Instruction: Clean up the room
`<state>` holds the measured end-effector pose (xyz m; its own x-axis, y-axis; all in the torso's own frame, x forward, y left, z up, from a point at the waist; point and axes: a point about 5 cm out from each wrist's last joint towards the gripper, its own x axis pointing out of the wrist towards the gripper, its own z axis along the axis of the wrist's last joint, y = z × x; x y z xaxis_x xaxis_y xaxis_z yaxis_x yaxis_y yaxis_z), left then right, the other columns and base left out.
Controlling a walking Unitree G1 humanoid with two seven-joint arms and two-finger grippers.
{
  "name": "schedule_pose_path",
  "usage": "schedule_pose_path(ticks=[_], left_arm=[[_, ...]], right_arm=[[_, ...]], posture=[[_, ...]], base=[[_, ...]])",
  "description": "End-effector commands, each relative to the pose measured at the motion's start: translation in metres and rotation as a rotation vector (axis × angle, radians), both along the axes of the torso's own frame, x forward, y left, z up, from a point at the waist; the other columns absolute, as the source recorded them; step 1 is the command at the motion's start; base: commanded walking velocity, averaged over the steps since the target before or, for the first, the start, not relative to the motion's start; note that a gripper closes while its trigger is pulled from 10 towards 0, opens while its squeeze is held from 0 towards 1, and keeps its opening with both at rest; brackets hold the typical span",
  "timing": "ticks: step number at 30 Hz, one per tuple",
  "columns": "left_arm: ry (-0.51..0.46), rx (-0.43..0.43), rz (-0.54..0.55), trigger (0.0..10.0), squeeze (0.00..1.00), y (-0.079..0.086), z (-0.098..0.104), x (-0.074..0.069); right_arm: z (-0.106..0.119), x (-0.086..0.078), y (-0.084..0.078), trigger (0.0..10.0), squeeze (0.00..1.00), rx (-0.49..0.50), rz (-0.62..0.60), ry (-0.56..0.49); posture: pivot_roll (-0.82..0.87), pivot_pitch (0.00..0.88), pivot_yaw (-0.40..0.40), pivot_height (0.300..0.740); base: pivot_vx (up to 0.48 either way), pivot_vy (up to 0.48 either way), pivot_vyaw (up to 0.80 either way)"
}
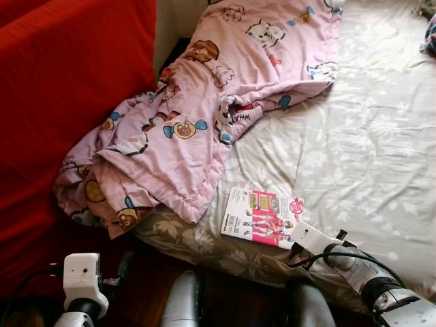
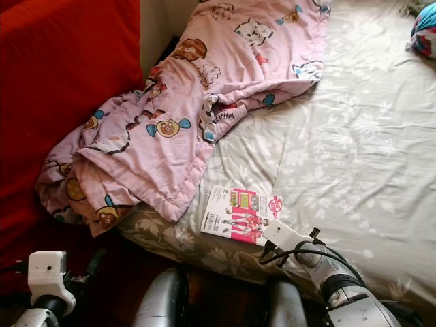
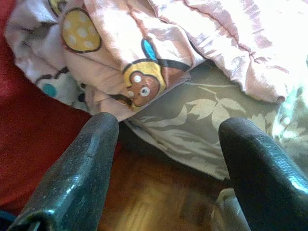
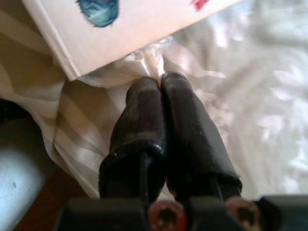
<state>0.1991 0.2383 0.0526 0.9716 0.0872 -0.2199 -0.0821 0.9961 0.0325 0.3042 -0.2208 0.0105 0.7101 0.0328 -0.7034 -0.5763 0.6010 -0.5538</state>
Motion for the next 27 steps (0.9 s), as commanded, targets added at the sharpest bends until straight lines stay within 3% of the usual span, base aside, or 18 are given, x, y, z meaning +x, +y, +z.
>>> schedule_pose_path(ticks=[1,3,5,10,11,12,13,14,16,17,19,24,27], left_arm=[[0.033,0.004,0.029,10.0,0.00,0.003,-0.011,-0.004],[0.033,0.001,0.034,10.0,0.00,0.003,-0.013,-0.003],[0.040,-0.027,0.067,10.0,0.00,0.001,-0.026,0.006],[0.054,-0.040,0.081,10.0,0.00,-0.002,-0.037,0.013],[0.060,-0.041,0.082,10.0,0.00,-0.003,-0.039,0.015],[0.076,-0.046,0.089,10.0,0.00,-0.004,-0.045,0.017],[0.076,-0.046,0.089,10.0,0.00,-0.004,-0.045,0.017],[0.099,-0.049,0.094,10.0,0.00,-0.004,-0.050,0.020],[0.110,-0.051,0.095,10.0,0.00,-0.005,-0.053,0.021],[0.134,-0.056,0.089,10.0,0.00,-0.007,-0.058,0.023],[0.152,-0.065,0.085,10.0,0.00,-0.010,-0.064,0.025],[0.179,-0.083,0.082,10.0,0.00,-0.014,-0.070,0.031],[0.224,-0.095,0.090,10.0,0.00,-0.013,-0.077,0.035]], right_arm=[[-0.005,-0.005,-0.001,0.0,0.00,0.034,-0.045,-0.002],[-0.004,-0.005,-0.002,0.0,0.00,0.046,-0.063,-0.015],[-0.002,-0.005,-0.007,0.0,0.00,0.240,-0.257,-0.105],[-0.008,-0.015,-0.012,0.0,0.00,0.349,-0.390,-0.217],[-0.008,-0.018,-0.010,0.0,0.00,0.424,-0.430,-0.262],[-0.012,-0.029,-0.005,5.2,0.00,0.613,-0.517,-0.336],[-0.012,-0.029,-0.005,5.2,0.00,0.613,-0.517,-0.336],[-0.021,-0.044,-0.005,10.0,0.00,0.739,-0.644,-0.376],[-0.027,-0.051,-0.005,10.0,0.00,0.782,-0.700,-0.374],[-0.038,-0.063,-0.004,10.0,0.00,0.804,-0.772,-0.349],[-0.044,-0.071,0.000,10.0,0.00,0.814,-0.794,-0.337],[-0.050,-0.077,0.000,10.0,0.00,0.794,-0.851,-0.328],[-0.055,-0.076,0.006,10.0,0.00,0.819,-0.888,-0.269]], posture=[[0.13,0.069,0.061,0.622],[0.13,0.069,0.061,0.622],[0.08,0.021,0.036,0.622],[0.05,0.000,0.024,0.622],[0.03,0.000,0.019,0.622],[0.00,0.000,0.019,0.622],[0.00,0.000,0.019,0.622],[-0.04,0.000,0.023,0.622],[-0.04,0.000,0.023,0.622],[-0.06,0.000,0.029,0.622],[-0.07,0.000,0.031,0.622],[-0.07,0.000,0.034,0.627],[-0.09,0.000,0.039,0.642]], base=[[0.000,0.000,0.00],[0.000,0.000,0.00],[0.000,0.000,0.00],[0.000,0.000,0.00],[0.000,0.000,0.00],[0.000,0.000,0.00],[0.000,0.000,0.00],[0.000,0.000,0.00],[0.000,0.000,0.00],[0.000,0.000,0.00],[0.000,0.000,0.00],[0.000,0.000,0.00],[0.000,0.000,0.00]])
